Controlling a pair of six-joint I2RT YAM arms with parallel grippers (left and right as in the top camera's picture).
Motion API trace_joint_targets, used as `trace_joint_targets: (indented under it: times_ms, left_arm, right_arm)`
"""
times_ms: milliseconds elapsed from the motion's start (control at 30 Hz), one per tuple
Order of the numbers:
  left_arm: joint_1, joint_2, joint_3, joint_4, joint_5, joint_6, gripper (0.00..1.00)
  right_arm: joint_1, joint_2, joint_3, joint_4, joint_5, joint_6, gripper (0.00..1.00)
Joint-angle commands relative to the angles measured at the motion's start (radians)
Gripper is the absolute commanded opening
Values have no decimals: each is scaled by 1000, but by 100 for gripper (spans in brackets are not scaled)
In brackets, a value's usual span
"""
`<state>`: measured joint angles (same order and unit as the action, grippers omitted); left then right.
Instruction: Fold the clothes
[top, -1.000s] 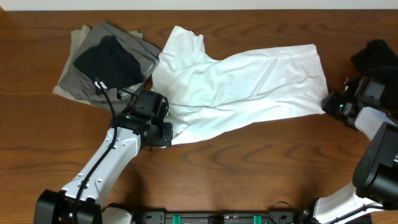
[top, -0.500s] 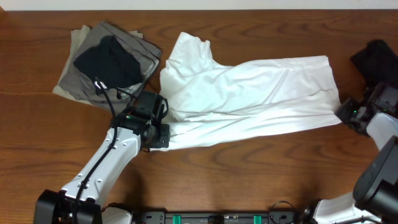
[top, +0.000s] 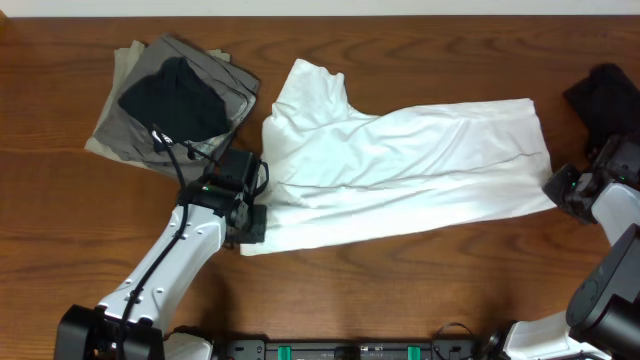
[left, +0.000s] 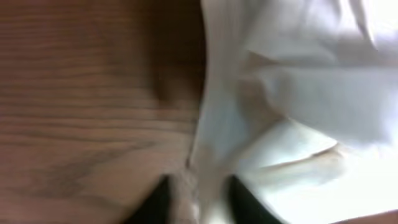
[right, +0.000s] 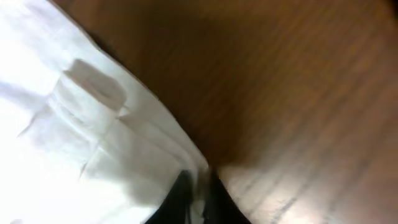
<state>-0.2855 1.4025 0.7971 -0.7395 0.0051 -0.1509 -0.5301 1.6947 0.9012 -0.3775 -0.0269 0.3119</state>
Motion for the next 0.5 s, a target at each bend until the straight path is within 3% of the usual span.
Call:
trace_joint_targets:
  times_ms: [0, 67, 233, 467]
  left_arm:
    - [17, -6, 3, 7, -51, 8, 60]
    - [26, -8, 17, 5, -51, 9, 63]
    - [29, -27, 131, -31, -47, 10, 63]
    - [29, 23, 400, -23, 136, 100, 63]
  right_arm:
    - [-6, -16, 2, -2, 49, 6, 30]
    - [-6, -26, 2, -1, 49, 6, 36]
    - [-6, -99, 16, -5, 7, 6, 37]
    - [36, -203, 77, -18, -302, 2, 28]
